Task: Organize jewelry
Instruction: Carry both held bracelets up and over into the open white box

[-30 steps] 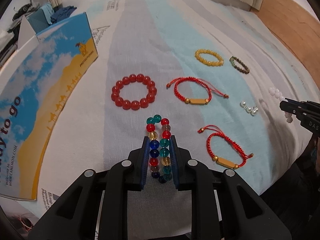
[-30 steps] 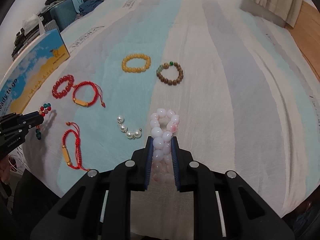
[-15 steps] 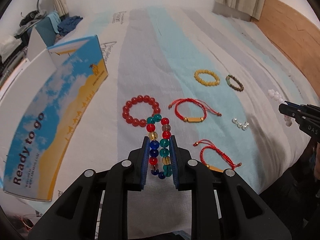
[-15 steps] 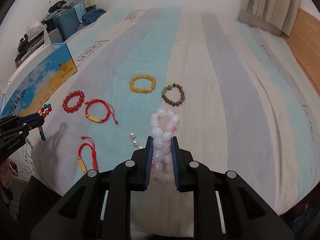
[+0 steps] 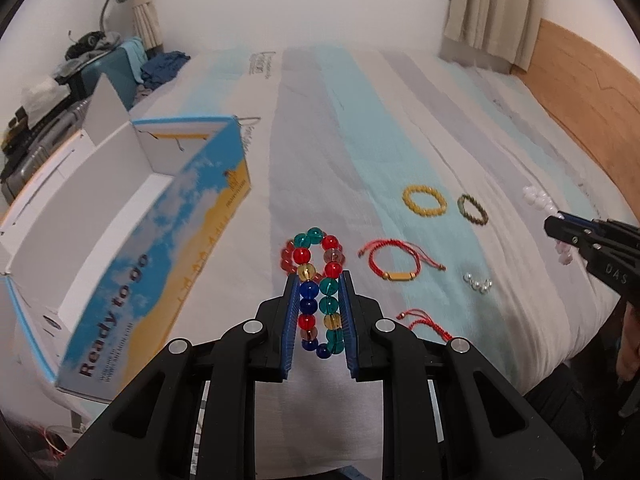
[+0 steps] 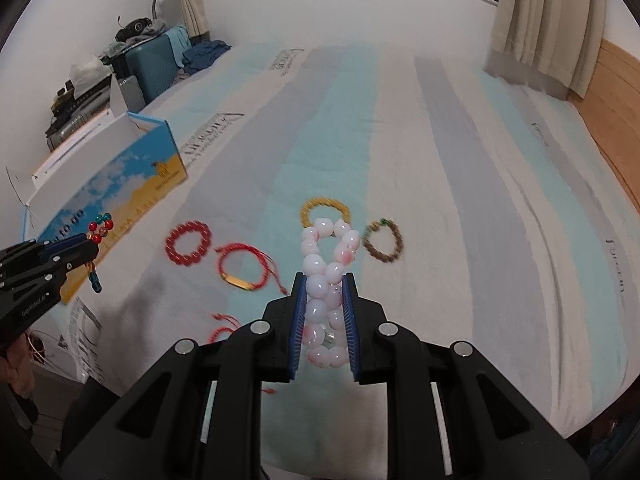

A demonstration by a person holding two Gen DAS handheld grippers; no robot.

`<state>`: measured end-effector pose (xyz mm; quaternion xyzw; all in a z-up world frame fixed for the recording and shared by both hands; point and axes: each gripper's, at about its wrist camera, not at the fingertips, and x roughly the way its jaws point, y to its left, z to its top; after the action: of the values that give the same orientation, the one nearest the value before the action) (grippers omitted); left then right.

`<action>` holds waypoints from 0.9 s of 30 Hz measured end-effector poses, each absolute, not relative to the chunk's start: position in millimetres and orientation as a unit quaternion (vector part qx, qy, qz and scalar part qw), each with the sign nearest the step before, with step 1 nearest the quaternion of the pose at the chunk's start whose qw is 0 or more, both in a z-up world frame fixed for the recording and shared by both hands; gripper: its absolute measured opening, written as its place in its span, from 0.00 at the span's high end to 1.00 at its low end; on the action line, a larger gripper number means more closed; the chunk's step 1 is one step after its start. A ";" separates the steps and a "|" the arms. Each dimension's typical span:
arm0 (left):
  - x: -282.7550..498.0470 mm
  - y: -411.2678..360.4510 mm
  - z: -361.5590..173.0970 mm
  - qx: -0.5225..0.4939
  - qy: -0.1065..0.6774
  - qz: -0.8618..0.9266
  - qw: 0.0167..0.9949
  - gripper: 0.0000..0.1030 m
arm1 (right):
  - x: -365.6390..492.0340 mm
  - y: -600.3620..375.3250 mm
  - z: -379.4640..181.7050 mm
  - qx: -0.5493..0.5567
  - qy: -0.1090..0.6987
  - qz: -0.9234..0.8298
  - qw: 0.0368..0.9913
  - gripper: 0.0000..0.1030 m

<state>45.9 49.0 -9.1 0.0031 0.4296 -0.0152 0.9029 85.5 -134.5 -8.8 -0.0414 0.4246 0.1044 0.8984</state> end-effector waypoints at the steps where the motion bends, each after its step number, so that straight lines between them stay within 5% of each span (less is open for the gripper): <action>1: 45.5 51.5 -6.0 0.001 0.427 -0.013 0.904 0.82 | 85.9 -128.7 -5.9 -0.043 0.422 0.106 0.899 0.84; 27: 36.8 170.8 62.8 -0.041 0.373 0.069 0.924 0.82 | 107.6 37.1 50.5 -0.093 0.369 0.217 0.899 0.84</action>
<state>36.8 170.8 62.8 -0.0412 0.3733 0.0691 0.9242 107.6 37.1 50.5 -0.0933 0.3686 0.2168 0.8991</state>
